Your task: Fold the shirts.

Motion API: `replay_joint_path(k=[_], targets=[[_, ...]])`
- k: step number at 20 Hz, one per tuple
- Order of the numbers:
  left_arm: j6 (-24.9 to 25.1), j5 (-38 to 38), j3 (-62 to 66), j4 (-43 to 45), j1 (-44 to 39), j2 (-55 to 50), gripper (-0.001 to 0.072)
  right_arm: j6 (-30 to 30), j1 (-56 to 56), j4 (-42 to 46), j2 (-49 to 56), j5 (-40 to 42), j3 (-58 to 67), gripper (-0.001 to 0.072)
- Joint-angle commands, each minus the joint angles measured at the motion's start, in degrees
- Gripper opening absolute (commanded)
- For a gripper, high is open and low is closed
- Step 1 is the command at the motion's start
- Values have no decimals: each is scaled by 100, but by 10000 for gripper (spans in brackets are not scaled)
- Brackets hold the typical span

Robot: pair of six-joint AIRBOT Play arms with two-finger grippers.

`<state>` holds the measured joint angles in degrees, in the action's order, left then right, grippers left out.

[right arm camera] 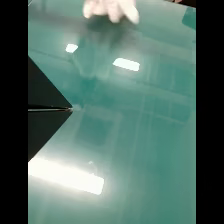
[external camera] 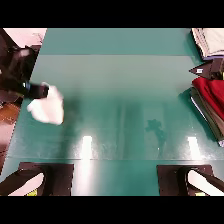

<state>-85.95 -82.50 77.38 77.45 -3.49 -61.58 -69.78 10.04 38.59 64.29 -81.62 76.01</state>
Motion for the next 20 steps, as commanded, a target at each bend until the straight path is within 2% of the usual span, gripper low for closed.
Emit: replay_joint_path(k=[1,4,7,10,12,13,14,15,16,18,19,20], targets=[[1408,678,1272,-2334,-557,4,23,-4,-4,-17,-4,129,7,13],[1827,1104,1475,-2448,-1578,-127,24,-4,2,-297,-7,332,9,13],[2048,1008,1475,-2299,-2361,-708,24,-4,0,-664,-4,581,9,13],[2297,935,1475,-1891,-2492,-1606,25,-4,0,-758,-7,616,9,13],[2085,1349,1475,-1572,-2321,-2135,27,-4,0,-754,-7,614,9,13],[1888,1604,1475,-1578,-2188,-2319,257,-4,0,-750,-4,623,7,13],[1646,1860,1475,-1574,-2041,-2415,601,-4,0,-745,-4,634,7,13],[1394,2020,1475,-1576,-1875,-2441,675,-4,0,-741,-4,649,7,13],[1180,2024,1502,-1600,-1674,-2433,676,-4,0,-741,-4,651,9,13],[791,1307,1735,-1626,-1169,-2428,675,-4,0,-739,-4,647,7,13],[728,721,1797,-1644,-905,-2428,618,-4,0,-728,-4,645,7,13],[737,190,1733,-1650,-719,-2428,497,-4,0,-702,-4,645,7,13]])
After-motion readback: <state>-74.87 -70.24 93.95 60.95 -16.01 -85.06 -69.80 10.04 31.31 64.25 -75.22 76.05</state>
